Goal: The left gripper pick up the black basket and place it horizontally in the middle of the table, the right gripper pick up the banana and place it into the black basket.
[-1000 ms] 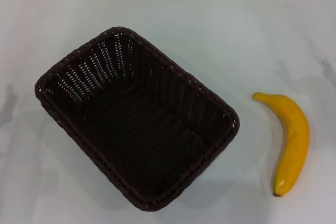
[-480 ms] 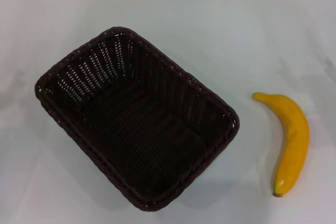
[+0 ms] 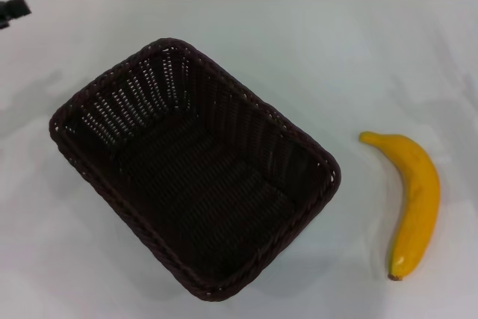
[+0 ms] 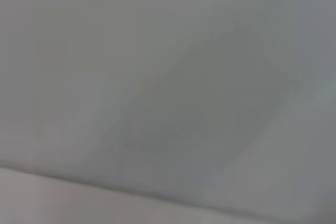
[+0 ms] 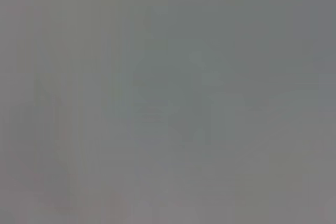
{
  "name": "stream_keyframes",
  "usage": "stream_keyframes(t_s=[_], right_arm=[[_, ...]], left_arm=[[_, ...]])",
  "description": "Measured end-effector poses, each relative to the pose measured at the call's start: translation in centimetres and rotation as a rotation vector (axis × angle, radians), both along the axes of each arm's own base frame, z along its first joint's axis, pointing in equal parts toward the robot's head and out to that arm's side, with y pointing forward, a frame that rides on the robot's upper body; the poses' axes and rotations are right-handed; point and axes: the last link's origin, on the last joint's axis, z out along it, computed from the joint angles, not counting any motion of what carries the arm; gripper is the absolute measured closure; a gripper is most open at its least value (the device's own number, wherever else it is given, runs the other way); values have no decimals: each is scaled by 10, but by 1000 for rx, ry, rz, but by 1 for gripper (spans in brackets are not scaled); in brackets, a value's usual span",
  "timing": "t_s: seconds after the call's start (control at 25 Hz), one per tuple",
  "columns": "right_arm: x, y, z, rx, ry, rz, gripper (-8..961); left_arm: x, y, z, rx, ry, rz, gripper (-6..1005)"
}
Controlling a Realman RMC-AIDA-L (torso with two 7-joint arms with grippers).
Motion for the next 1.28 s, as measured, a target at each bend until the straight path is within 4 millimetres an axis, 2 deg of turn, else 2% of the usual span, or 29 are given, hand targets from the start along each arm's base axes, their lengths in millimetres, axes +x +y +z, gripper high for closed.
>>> stream_keyframes(t_s=[0.28, 0.48, 0.68, 0.8, 1.12, 1.28], right_arm=[[-4, 4, 1, 4, -1, 16, 82], [-6, 4, -1, -4, 4, 20, 82], [-6, 3, -3, -9, 8, 19, 82], [-5, 3, -4, -11, 9, 17, 82], [-6, 2, -4, -13, 9, 20, 82], [-6, 2, -4, -10, 11, 24, 82]], left_arm=[[64, 31, 33, -320, 275, -123, 128], [81, 42, 34, -451, 431, -111, 129], [91, 54, 16, -554, 606, -76, 131], [91, 59, -5, -580, 684, -74, 135], [86, 64, -59, -601, 746, -96, 192], [85, 64, -72, -593, 747, -109, 231]])
